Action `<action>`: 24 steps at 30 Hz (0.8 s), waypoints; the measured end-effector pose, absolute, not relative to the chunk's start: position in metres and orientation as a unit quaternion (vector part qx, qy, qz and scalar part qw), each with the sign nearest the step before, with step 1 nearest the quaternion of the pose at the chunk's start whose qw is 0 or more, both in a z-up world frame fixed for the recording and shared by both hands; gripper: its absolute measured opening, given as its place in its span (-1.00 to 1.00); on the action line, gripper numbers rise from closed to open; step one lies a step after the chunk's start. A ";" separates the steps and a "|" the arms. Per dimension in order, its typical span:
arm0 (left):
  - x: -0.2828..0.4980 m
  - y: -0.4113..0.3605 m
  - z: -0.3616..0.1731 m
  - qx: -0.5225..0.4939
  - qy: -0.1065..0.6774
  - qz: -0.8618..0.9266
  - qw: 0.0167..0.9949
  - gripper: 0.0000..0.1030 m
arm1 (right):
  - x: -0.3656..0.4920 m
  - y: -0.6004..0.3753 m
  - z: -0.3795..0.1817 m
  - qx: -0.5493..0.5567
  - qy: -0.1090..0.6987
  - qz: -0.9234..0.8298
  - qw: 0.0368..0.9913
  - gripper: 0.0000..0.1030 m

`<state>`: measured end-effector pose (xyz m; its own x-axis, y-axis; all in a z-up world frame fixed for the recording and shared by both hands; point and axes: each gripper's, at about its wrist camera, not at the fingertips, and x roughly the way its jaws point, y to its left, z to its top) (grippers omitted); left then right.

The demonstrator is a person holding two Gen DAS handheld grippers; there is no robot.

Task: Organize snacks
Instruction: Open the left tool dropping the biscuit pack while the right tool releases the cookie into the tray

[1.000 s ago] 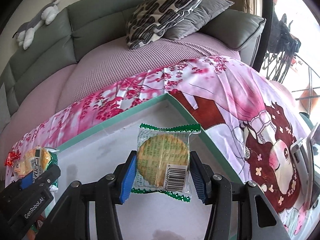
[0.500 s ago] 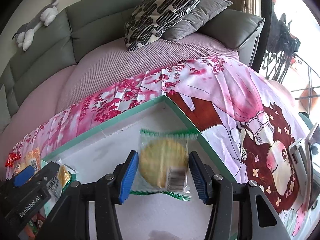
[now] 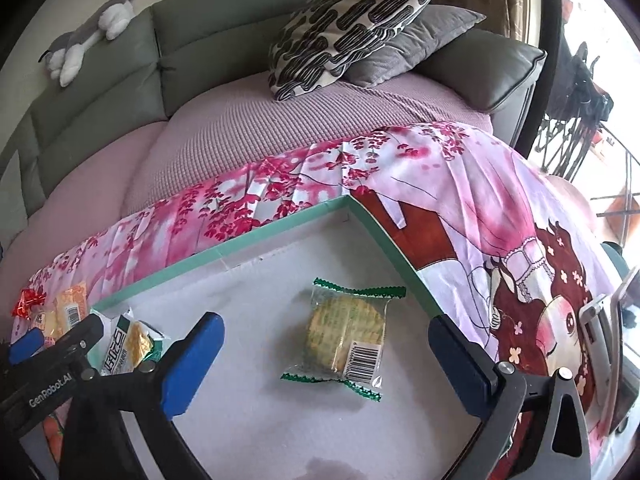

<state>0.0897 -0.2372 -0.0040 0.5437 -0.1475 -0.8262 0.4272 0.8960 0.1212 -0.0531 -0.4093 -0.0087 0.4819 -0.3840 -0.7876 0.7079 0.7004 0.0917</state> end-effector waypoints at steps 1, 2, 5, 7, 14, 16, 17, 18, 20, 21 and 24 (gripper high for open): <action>0.090 -0.237 -0.004 0.155 0.446 -0.166 0.865 0.99 | -0.053 -0.409 -0.009 0.206 0.391 -0.326 0.836 1.00; 0.091 -0.236 -0.004 0.153 0.445 -0.167 0.866 0.99 | -0.053 -0.409 -0.009 0.205 0.391 -0.327 0.836 1.00; 0.091 -0.237 -0.004 0.153 0.445 -0.171 0.866 0.99 | -0.054 -0.409 -0.008 0.208 0.389 -0.325 0.836 1.00; 0.091 -0.237 -0.004 0.152 0.446 -0.171 0.865 0.99 | -0.055 -0.410 -0.007 0.209 0.387 -0.325 0.837 1.00; 0.089 -0.237 -0.001 0.142 0.439 -0.175 0.870 1.00 | -0.058 -0.408 0.000 0.203 0.368 -0.338 0.842 1.00; 0.087 -0.235 0.002 0.146 0.431 -0.175 0.873 0.99 | -0.060 -0.408 0.003 0.215 0.362 -0.334 0.844 1.00; 0.087 -0.234 0.003 0.145 0.429 -0.176 0.874 0.99 | -0.062 -0.408 0.004 0.221 0.358 -0.329 0.845 1.00; 0.086 -0.233 0.004 0.142 0.429 -0.178 0.874 0.99 | -0.062 -0.407 0.006 0.224 0.355 -0.327 0.847 1.00; 0.085 -0.229 0.007 0.131 0.428 -0.181 0.876 0.99 | -0.063 -0.403 0.010 0.220 0.350 -0.323 0.851 1.00; 0.085 -0.226 0.010 0.125 0.426 -0.183 0.877 0.99 | -0.063 -0.401 0.012 0.218 0.348 -0.319 0.854 1.00; 0.085 -0.218 0.015 0.114 0.426 -0.187 0.878 1.00 | -0.062 -0.397 0.015 0.223 0.341 -0.306 0.860 1.00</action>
<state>0.0850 -0.2178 0.0151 0.5676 -0.2320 -0.7899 0.4257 0.9040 0.0404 -0.0624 -0.3970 0.0151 0.5793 -0.3741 -0.7242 0.6793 0.7127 0.1751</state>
